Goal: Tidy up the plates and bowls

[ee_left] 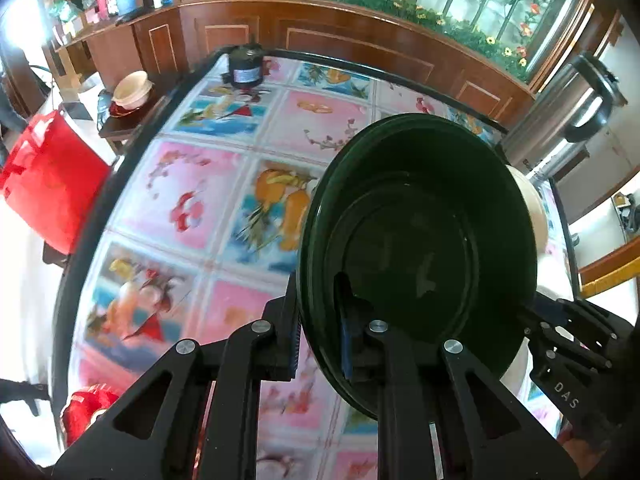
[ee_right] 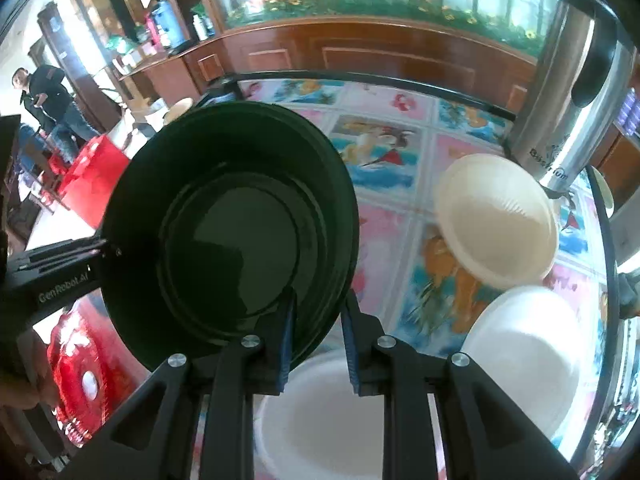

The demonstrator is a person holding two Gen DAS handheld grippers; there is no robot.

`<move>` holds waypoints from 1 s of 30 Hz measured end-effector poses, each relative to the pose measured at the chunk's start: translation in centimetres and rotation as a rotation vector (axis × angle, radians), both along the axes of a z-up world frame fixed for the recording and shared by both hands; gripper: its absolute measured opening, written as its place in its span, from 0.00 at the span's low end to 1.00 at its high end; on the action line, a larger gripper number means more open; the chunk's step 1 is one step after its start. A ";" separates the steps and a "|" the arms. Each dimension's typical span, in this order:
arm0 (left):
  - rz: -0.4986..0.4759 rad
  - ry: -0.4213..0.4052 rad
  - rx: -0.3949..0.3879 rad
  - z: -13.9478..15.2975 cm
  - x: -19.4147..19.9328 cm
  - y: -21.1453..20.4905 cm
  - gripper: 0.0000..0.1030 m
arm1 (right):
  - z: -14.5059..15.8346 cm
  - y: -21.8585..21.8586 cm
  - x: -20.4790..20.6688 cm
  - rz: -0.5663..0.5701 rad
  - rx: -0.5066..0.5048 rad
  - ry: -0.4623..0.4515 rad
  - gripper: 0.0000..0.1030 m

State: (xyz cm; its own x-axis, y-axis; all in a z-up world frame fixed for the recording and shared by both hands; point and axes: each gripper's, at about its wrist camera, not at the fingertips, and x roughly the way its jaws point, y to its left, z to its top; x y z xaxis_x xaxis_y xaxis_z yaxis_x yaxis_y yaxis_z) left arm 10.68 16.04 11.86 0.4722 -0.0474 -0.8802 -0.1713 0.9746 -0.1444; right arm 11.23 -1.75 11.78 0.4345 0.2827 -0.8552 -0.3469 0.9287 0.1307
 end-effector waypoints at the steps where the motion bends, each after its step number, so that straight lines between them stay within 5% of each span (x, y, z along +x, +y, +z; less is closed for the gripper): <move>1: 0.006 -0.005 -0.006 0.4 -1.2 0.5 0.14 | 0.2 0.3 -0.8 0.012 0.013 0.002 0.22; 19: 0.095 0.004 -0.051 2.2 -15.3 8.9 0.14 | 1.6 9.0 -11.0 0.187 0.029 0.043 0.24; 30: 0.167 0.063 -0.074 -0.3 -20.4 12.9 0.14 | 0.6 14.0 -14.5 0.279 -0.005 0.067 0.24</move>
